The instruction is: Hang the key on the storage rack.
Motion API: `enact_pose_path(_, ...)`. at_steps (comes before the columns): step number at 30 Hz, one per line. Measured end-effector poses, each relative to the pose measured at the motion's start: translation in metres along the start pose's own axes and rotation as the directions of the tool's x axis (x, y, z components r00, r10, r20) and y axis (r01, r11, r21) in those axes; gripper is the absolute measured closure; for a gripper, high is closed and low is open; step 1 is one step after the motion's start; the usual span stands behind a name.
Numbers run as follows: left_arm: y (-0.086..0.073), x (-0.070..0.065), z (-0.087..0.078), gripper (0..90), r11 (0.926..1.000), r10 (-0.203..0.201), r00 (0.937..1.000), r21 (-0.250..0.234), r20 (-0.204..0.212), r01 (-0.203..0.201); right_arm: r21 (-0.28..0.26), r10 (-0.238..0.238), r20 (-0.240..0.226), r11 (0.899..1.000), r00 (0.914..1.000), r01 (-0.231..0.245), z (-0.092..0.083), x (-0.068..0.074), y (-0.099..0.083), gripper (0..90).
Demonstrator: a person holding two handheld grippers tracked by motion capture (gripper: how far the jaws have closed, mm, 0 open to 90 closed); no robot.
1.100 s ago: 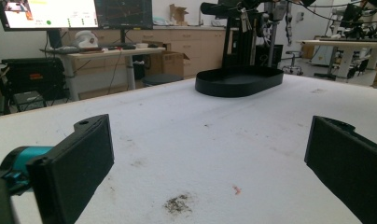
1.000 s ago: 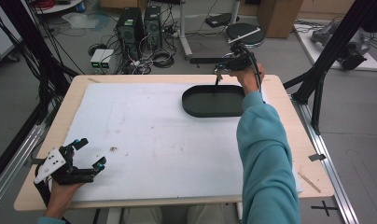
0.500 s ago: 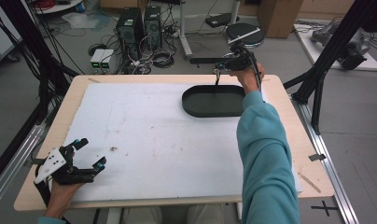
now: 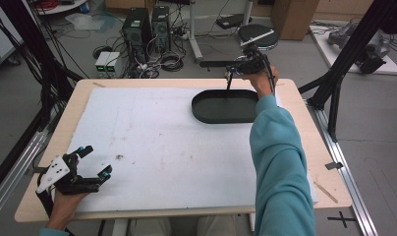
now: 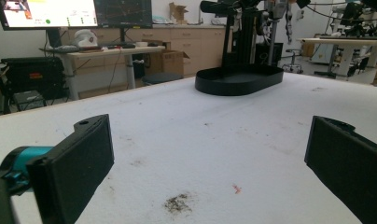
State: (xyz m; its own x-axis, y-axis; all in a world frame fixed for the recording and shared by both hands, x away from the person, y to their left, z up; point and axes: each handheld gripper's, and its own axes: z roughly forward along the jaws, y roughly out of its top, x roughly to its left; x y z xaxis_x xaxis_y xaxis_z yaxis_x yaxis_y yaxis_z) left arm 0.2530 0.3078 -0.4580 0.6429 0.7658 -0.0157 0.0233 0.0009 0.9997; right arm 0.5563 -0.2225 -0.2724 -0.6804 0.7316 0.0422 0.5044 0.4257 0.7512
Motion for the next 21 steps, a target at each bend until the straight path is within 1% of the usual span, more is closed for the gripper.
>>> enact_pose_path(5, 0.0, 0.0002, -0.0001, 1.7, 1.0, 0.002, 1.0, 0.002, 0.001, -0.002, 0.003, -0.006, -0.002, 1.0, 1.0, 0.006, 0.0009, -0.0013, -0.0007, 88.1)
enact_pose_path(6, 0.0001, 0.0003, 0.0, 1.7, 1.0, 0.004, 1.0, 0.003, 0.001, -0.004, 0.005, 0.004, -0.005, 1.0, 1.0, -0.004, 0.001, -0.001, -0.0007, 87.9)
enact_pose_path(8, 0.0001, 0.0002, 0.0, 1.7, 1.0, 0.004, 1.0, 0.003, 0.001, -0.004, 0.005, -0.003, -0.006, 1.0, 1.0, 0.003, 0.0017, -0.0018, -0.001, 87.6)
enact_pose_path(10, 0.0001, 0.0003, 0.0, 1.7, 1.0, 0.003, 1.0, 0.003, 0.001, -0.003, 0.008, 0.004, -0.01, 1.0, 0.9999, -0.004, 0.0016, -0.0018, -0.0013, 87.5)
enact_pose_path(11, 0.0001, 0.0003, 0.0, 1.7, 1.0, 0.003, 1.0, 0.003, 0.001, -0.003, -0.001, -0.001, -0.007, 1.0, 1.0, 0.001, 0.0017, -0.0023, -0.0012, 89.3)
enact_pose_path(14, 0.0001, 0.0002, 0.0001, 1.7, 1.0, 0.001, 1.0, 0.005, 0.002, -0.001, -0.031, 0.002, -0.01, 1.0, 0.9999, -0.003, -0.0012, -0.0024, -0.0004, 89.4)
enact_pose_path(18, 0.0, 0.0002, 0.0003, 1.7, 1.0, 0.0, 1.0, 0.004, 0.003, 0.0, -0.025, -0.003, -0.01, 1.0, 0.9999, 0.003, -0.0023, -0.0026, -0.0008, 89.2)
enact_pose_path(20, 0.0, 0.0002, 0.0003, 1.7, 1.0, -0.002, 1.0, 0.004, 0.002, 0.002, -0.034, 0.008, -0.015, 0.999, 0.9999, -0.009, -0.0036, -0.0022, -0.0007, 88.7)
enact_pose_path(21, 0.0, 0.0003, 0.0004, 1.7, 1.0, -0.001, 1.0, 0.004, 0.003, 0.001, -0.037, 0.006, -0.013, 0.999, 0.9999, -0.007, -0.0044, -0.0017, -0.0006, 87.7)
